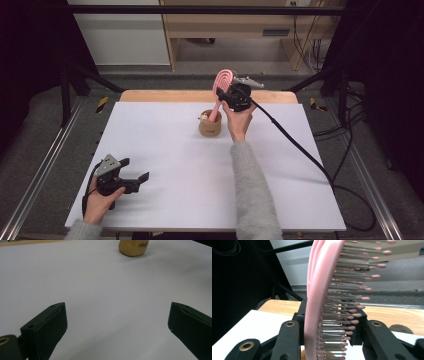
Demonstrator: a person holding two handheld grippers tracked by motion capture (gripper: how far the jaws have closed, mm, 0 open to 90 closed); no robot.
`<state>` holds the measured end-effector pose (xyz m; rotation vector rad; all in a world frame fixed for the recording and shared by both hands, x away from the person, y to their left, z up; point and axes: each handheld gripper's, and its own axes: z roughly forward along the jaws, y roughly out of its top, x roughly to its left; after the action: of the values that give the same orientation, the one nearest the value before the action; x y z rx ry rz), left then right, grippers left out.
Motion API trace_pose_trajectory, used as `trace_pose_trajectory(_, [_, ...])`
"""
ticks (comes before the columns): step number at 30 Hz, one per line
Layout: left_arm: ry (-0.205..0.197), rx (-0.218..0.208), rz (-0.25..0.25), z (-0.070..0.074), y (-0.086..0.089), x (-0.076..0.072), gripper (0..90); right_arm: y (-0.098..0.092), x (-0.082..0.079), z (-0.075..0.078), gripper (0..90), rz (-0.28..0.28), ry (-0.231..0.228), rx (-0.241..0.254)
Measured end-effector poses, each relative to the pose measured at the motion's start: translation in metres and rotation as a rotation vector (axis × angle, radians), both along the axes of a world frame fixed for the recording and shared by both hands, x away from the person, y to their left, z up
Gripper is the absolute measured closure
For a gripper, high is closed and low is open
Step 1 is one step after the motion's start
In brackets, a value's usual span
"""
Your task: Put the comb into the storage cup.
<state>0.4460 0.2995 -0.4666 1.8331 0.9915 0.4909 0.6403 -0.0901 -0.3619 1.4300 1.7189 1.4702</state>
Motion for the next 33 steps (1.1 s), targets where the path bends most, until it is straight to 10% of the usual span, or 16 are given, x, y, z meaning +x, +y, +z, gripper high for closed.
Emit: trace_pose_trajectory(33, [0.001,0.0,-0.002,0.0,0.0,0.0,2.3,0.007,-0.002,-0.023,62.4,-0.013,0.036,0.013])
